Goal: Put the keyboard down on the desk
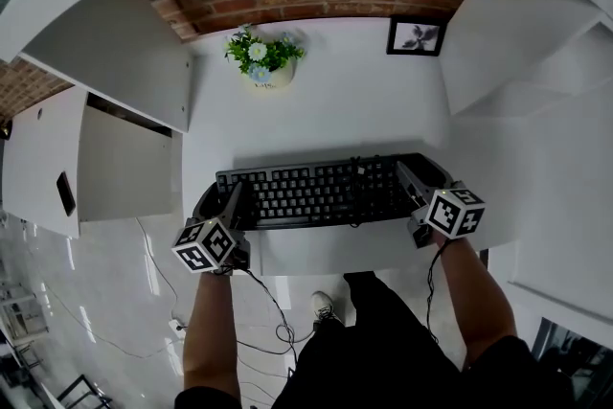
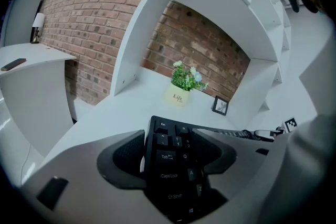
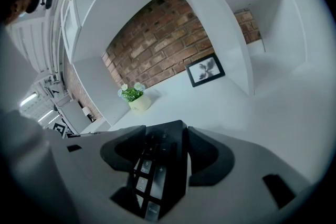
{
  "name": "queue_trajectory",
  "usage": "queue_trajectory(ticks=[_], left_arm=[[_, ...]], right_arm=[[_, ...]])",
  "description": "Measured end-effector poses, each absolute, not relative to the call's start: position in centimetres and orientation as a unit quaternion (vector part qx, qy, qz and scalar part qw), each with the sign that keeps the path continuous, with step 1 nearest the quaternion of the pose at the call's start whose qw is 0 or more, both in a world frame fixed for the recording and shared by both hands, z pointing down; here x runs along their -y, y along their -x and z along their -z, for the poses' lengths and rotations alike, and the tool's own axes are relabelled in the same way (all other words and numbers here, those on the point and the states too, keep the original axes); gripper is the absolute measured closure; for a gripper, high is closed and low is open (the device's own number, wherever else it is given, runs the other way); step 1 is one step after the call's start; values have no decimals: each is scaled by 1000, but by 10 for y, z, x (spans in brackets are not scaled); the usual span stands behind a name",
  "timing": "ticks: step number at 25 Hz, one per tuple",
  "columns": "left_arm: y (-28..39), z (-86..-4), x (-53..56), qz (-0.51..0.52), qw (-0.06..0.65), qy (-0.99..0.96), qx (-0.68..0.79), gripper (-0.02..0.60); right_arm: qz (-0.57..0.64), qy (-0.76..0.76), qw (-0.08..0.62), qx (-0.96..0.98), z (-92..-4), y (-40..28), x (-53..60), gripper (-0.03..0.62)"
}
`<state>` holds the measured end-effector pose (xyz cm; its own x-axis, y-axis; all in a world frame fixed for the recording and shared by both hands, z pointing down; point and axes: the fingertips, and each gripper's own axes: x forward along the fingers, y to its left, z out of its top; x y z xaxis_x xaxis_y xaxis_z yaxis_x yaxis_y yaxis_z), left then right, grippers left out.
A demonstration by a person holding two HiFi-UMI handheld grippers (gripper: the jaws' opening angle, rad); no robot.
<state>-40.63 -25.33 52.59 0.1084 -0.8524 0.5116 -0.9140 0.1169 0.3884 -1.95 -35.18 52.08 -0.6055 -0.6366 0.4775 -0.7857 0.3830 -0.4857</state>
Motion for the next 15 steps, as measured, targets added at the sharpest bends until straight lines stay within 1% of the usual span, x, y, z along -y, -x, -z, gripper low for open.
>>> queue_trajectory(ticks=[15], left_arm=[[403,-558,252,-73,366,-645,667,298]], right_arm=[[-378,-426,144,809,-559,20,354,332]])
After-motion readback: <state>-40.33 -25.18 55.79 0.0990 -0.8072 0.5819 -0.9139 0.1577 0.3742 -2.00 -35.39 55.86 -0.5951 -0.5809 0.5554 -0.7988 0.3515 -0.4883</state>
